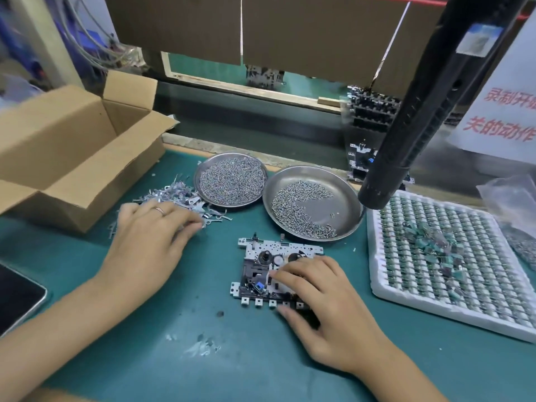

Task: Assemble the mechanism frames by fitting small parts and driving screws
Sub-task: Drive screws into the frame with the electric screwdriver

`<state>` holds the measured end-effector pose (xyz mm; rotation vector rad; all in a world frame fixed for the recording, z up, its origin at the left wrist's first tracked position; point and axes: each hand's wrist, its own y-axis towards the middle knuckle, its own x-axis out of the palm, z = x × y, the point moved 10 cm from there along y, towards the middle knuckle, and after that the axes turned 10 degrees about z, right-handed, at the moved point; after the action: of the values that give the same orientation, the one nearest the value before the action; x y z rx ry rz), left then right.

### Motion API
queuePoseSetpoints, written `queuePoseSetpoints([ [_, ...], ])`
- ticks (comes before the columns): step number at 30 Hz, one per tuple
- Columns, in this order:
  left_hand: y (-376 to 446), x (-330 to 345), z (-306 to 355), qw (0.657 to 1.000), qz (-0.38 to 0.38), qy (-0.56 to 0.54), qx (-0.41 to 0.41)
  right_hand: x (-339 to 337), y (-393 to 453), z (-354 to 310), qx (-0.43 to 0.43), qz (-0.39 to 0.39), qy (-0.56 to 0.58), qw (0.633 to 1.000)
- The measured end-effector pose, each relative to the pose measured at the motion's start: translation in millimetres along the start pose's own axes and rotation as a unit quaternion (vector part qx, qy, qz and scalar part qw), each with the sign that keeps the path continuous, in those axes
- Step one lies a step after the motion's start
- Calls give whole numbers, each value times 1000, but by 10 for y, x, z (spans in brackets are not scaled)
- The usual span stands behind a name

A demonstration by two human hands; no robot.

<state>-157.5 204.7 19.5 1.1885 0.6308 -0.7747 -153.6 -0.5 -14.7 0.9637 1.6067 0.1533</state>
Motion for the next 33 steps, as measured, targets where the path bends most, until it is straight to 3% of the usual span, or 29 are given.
queuePoseSetpoints([
  [3,84,21,-209,978,-40,-148,-141,-2,5,18,9,1,10,1000],
  [5,82,125,-391,921,-80,-270,-269,-14,13,15,6,9,16,1000],
  [7,81,157,-397,881,-105,-337,-315,-70,17,11,9,39,35,999],
  [9,105,115,-150,882,-124,-374,-259,-201,16,55,35,106,72,991],
  [12,47,-11,542,933,-128,-336,3,-346,35,145,74,182,106,975],
  [14,-95,36,941,930,-143,-298,160,-330,80,156,72,171,94,978],
  [17,-185,187,1162,922,-143,-257,253,-253,88,216,85,137,78,984],
  [20,-209,279,1158,915,-127,-297,240,-233,39,303,123,140,115,976],
  [24,-201,357,964,909,-103,-384,128,-260,14,407,178,167,142,959],
  [33,-279,493,851,919,-115,-376,16,-241,18,291,135,139,111,975],
])
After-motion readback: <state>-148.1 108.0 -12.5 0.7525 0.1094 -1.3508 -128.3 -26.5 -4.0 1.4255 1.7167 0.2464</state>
